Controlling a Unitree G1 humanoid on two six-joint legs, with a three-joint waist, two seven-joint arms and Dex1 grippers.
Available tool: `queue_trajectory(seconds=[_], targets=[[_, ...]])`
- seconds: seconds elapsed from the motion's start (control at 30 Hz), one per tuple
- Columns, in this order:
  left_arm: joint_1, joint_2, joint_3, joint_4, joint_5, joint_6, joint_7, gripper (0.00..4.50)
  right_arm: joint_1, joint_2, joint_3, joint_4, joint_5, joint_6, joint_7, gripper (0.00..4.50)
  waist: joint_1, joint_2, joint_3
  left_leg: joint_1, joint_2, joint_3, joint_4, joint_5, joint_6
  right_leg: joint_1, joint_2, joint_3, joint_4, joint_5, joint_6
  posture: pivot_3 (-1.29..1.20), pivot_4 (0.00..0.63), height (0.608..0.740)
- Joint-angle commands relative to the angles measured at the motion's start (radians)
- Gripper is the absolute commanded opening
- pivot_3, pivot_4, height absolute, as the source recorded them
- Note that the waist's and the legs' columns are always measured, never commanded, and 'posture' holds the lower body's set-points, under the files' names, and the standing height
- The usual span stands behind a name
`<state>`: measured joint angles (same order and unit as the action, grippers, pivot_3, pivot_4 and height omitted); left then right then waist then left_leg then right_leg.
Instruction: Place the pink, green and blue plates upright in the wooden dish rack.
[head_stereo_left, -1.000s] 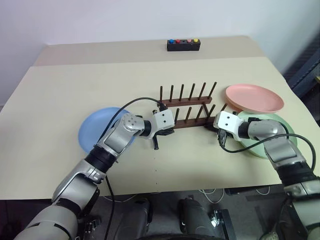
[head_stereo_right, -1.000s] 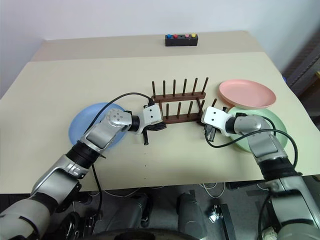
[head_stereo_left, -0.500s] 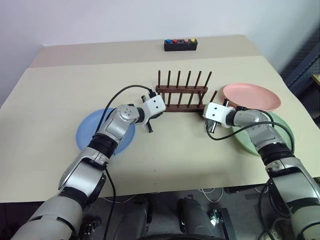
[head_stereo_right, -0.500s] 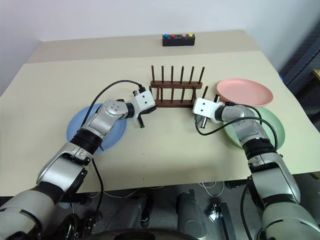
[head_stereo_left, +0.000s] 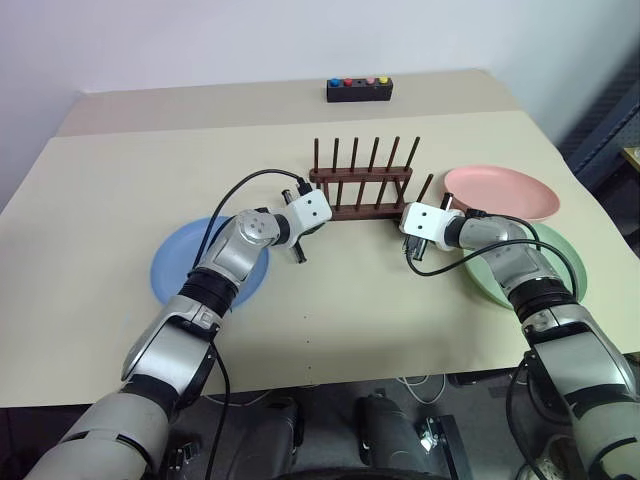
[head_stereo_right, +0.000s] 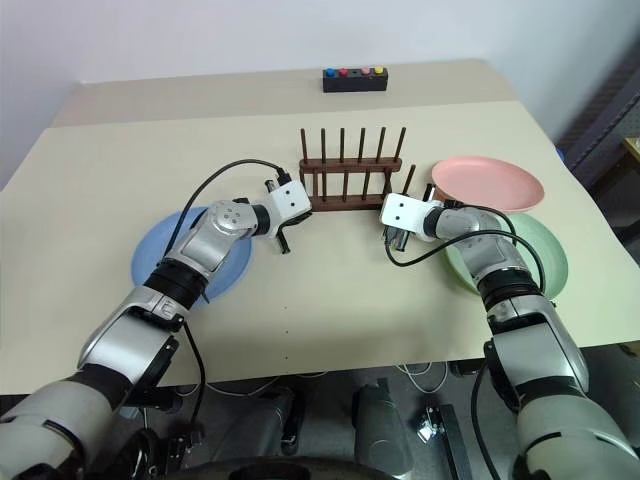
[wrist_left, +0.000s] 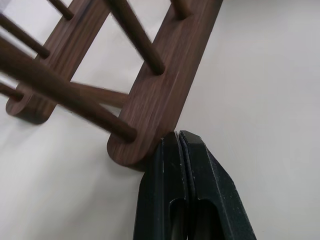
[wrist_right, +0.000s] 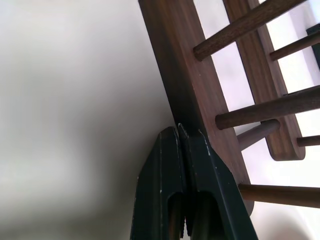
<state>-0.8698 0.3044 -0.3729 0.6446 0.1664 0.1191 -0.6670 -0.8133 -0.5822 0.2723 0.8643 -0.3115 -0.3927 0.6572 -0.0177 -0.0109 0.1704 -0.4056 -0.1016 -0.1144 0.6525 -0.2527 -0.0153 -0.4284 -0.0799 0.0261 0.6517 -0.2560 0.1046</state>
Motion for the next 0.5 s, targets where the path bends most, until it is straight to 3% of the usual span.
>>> queue_trajectory(seconds=[0.03,0.27,0.33,0.43,0.5], targets=[[0.001,0.008,0.02,-0.003,0.014,-0.009,0.006,0.0,-0.043,0.012,-0.003,0.019,-0.012,-0.018,-0.032,0.05,0.0,0.0,0.0,0.0,0.0,0.0,0.0,0.0,0.0,0.0,0.0,0.0,0.0,0.0,0.0,0.0,0.15,0.74],[0.021,0.002,0.042,-0.053,-0.027,0.034,-0.044,0.0,-0.02,0.005,-0.03,-0.004,0.022,-0.023,-0.002,0.05,0.0,0.0,0.0,0.0,0.0,0.0,0.0,0.0,0.0,0.0,0.0,0.0,0.0,0.0,0.0,0.0,0.15,0.74],[0.05,-0.018,0.107,-0.131,-0.138,0.132,-0.115,0.0,-0.005,-0.007,-0.043,-0.037,0.04,-0.017,0.017,0.05,-0.001,0.0,0.0,0.0,0.0,0.0,-0.001,0.0,0.0,0.0,0.0,0.0,0.0,0.0,0.0,0.0,0.15,0.74],[0.113,-0.013,0.189,-0.343,-0.336,0.325,-0.259,0.0,0.056,-0.018,-0.133,-0.192,0.24,0.108,0.194,0.89,-0.001,0.0,0.0,-0.002,0.0,0.0,0.0,0.0,0.0,-0.001,0.0,0.0,0.0,0.0,0.0,0.0,0.15,0.74],[0.148,0.001,0.257,-0.496,-0.472,0.463,-0.302,0.53,0.102,-0.026,-0.211,-0.351,0.395,0.242,0.279,1.86,-0.001,0.0,0.0,-0.003,0.0,-0.001,0.0,0.0,0.0,-0.002,-0.001,0.0,0.0,0.0,0.0,0.0,0.15,0.74]])
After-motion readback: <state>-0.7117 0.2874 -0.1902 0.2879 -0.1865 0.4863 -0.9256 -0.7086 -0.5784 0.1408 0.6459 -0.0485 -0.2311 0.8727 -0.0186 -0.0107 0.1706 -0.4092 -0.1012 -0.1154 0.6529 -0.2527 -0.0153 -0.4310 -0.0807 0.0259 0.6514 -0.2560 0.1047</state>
